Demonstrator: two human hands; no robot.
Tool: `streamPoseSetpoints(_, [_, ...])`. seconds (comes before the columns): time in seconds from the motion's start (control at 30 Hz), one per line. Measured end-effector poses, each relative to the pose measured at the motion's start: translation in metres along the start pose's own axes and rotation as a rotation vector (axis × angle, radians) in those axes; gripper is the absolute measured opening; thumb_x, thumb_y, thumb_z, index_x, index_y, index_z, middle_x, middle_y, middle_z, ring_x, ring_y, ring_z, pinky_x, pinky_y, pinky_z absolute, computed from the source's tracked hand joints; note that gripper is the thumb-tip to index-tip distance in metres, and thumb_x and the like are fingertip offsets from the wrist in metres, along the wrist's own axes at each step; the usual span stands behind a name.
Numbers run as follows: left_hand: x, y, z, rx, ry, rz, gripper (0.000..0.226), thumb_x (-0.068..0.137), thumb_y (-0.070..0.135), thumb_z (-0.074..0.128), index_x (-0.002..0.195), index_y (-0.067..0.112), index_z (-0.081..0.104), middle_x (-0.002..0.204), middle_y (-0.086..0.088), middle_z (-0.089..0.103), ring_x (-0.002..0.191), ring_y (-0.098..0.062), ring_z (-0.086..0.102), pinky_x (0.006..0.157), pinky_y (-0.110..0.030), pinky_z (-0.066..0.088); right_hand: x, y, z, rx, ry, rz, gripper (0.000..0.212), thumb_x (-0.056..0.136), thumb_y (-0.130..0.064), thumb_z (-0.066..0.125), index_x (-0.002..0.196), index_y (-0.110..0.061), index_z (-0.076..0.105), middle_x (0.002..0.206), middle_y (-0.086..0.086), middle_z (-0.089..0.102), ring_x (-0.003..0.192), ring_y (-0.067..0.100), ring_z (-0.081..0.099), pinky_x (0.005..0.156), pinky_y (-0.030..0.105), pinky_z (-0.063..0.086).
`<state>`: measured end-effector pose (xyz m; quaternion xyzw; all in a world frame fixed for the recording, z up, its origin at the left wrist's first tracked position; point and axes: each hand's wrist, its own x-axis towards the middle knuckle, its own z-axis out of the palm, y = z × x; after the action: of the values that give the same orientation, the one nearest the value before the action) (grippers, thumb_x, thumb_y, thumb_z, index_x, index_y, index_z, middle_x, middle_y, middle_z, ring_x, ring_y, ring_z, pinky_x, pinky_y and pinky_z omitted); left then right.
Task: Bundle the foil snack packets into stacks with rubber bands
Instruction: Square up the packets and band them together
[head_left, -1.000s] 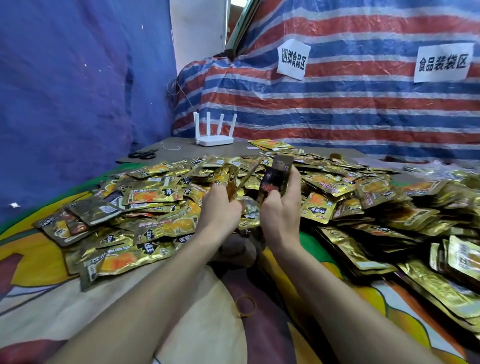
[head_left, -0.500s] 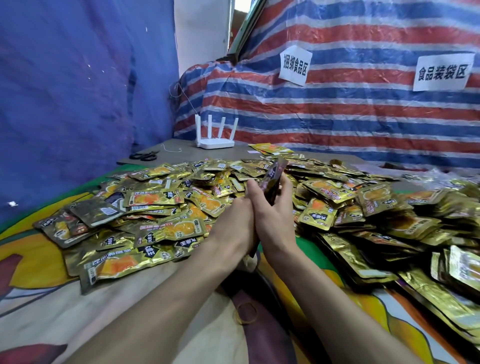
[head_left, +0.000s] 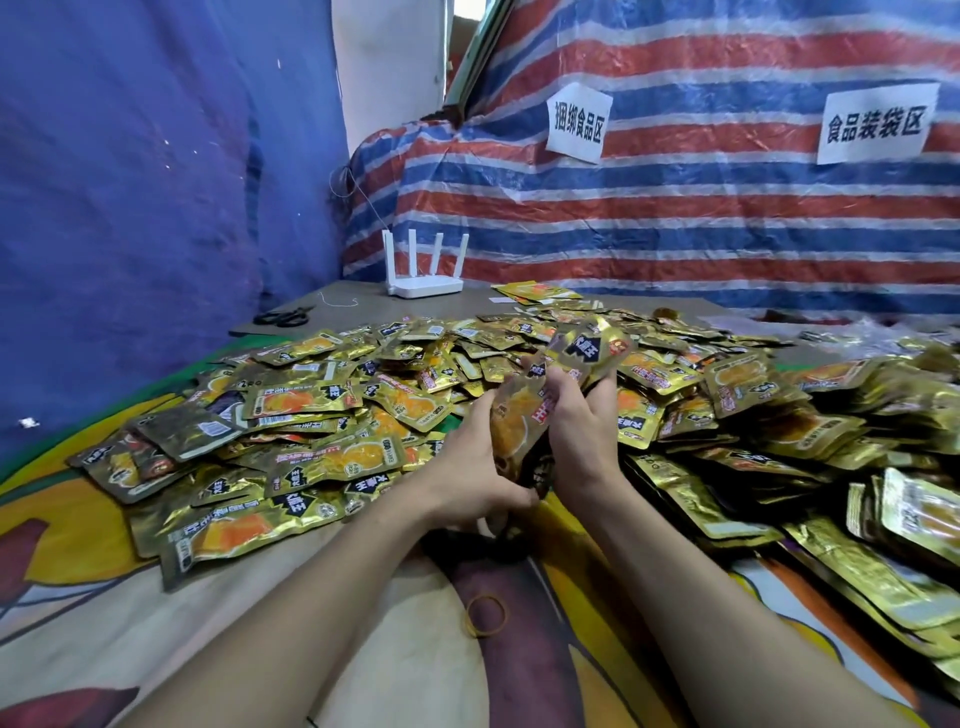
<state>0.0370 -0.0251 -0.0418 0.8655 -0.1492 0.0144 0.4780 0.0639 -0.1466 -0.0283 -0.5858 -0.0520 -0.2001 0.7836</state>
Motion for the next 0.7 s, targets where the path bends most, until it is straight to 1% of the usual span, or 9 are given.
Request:
streamPoseSetpoints(0.1, [0.002, -0.004, 0.003, -0.108, 0.005, 0.000, 0.133, 0.068, 0.012, 0.090, 0.157, 0.032, -0.006, 0.146, -0.001, 0.045, 0.129, -0.018, 0.052, 0.103, -0.027, 0.046, 0.003, -0.005, -0.002, 0.135, 0.031, -0.001, 0.013, 0.098, -0.010, 0.056, 0.109, -0.018, 0.055, 0.084, -0.003, 0.070, 0.077, 0.016, 0.069, 0.066, 0.034, 0.059])
streamPoseSetpoints(0.2, [0.004, -0.003, 0.005, -0.149, 0.090, 0.046, 0.140, 0.062, 0.005, 0.093, 0.157, 0.033, -0.005, 0.141, -0.002, 0.052, 0.124, -0.013, 0.057, 0.092, -0.012, 0.048, 0.001, -0.011, -0.002, 0.123, 0.030, -0.088, 0.014, 0.087, -0.022, 0.060, 0.100, -0.021, 0.057, 0.080, -0.006, 0.067, 0.074, 0.015, 0.066, 0.068, 0.037, 0.058])
streamPoseSetpoints(0.27, [0.005, -0.003, 0.007, -0.196, 0.078, 0.101, 0.140, 0.061, -0.003, 0.092, 0.157, 0.037, -0.002, 0.136, -0.002, 0.056, 0.111, -0.010, 0.064, 0.078, -0.012, 0.052, -0.001, -0.013, -0.001, 0.078, -0.003, -0.188, 0.016, 0.083, -0.025, 0.059, 0.099, -0.024, 0.059, 0.078, -0.009, 0.067, 0.075, 0.016, 0.065, 0.070, 0.041, 0.056])
streamPoseSetpoints(0.33, [0.004, -0.002, 0.008, -0.340, -0.019, 0.094, 0.133, 0.061, -0.008, 0.088, 0.152, 0.045, 0.007, 0.120, -0.006, 0.066, 0.080, -0.016, 0.073, 0.055, -0.025, 0.054, -0.004, -0.013, 0.000, 0.034, -0.016, -0.257, 0.012, 0.083, -0.024, 0.058, 0.095, -0.026, 0.059, 0.078, -0.009, 0.066, 0.074, 0.016, 0.063, 0.071, 0.044, 0.056])
streamPoseSetpoints(0.4, [0.001, -0.001, 0.009, -0.417, -0.056, 0.055, 0.118, 0.060, -0.003, 0.082, 0.149, 0.038, 0.015, 0.105, -0.006, 0.067, 0.065, -0.011, 0.071, 0.047, -0.024, 0.051, -0.008, -0.010, 0.001, 0.003, -0.039, -0.274, 0.010, 0.084, -0.023, 0.057, 0.092, -0.028, 0.061, 0.082, -0.001, 0.067, 0.078, 0.024, 0.064, 0.076, 0.053, 0.058])
streamPoseSetpoints(0.5, [0.002, -0.003, 0.011, -0.421, -0.019, 0.007, 0.107, 0.063, -0.007, 0.082, 0.147, 0.019, 0.022, 0.108, -0.005, 0.066, 0.076, -0.003, 0.071, 0.058, -0.018, 0.054, -0.013, -0.007, 0.002, -0.040, -0.094, -0.269, 0.015, 0.085, -0.020, 0.057, 0.091, -0.032, 0.064, 0.095, 0.016, 0.070, 0.091, 0.042, 0.066, 0.084, 0.062, 0.054])
streamPoseSetpoints(0.57, [0.001, -0.003, 0.009, -0.417, 0.001, -0.047, 0.109, 0.069, -0.011, 0.083, 0.150, 0.019, 0.015, 0.112, -0.007, 0.064, 0.072, -0.003, 0.072, 0.055, -0.017, 0.055, -0.015, -0.006, 0.002, -0.087, -0.109, -0.279, 0.016, 0.084, -0.020, 0.060, 0.094, -0.031, 0.063, 0.095, 0.007, 0.071, 0.093, 0.035, 0.068, 0.087, 0.059, 0.055])
streamPoseSetpoints(0.63, [0.002, -0.005, 0.005, -0.256, 0.146, -0.042, 0.132, 0.061, 0.004, 0.094, 0.155, 0.029, 0.004, 0.132, -0.008, 0.054, 0.102, -0.013, 0.069, 0.086, -0.030, 0.059, -0.016, -0.006, 0.000, -0.132, -0.124, -0.303, 0.021, 0.082, -0.017, 0.061, 0.096, -0.032, 0.060, 0.093, -0.007, 0.071, 0.092, 0.019, 0.068, 0.089, 0.053, 0.056])
streamPoseSetpoints(0.7, [0.001, -0.006, 0.002, -0.051, 0.341, -0.021, 0.150, 0.048, 0.022, 0.102, 0.156, 0.037, 0.000, 0.146, -0.006, 0.038, 0.133, -0.022, 0.046, 0.109, -0.043, 0.045, -0.016, -0.005, -0.002, -0.199, -0.126, -0.369, 0.030, 0.086, -0.007, 0.062, 0.100, -0.034, 0.057, 0.097, -0.007, 0.068, 0.094, 0.014, 0.065, 0.091, 0.050, 0.053])
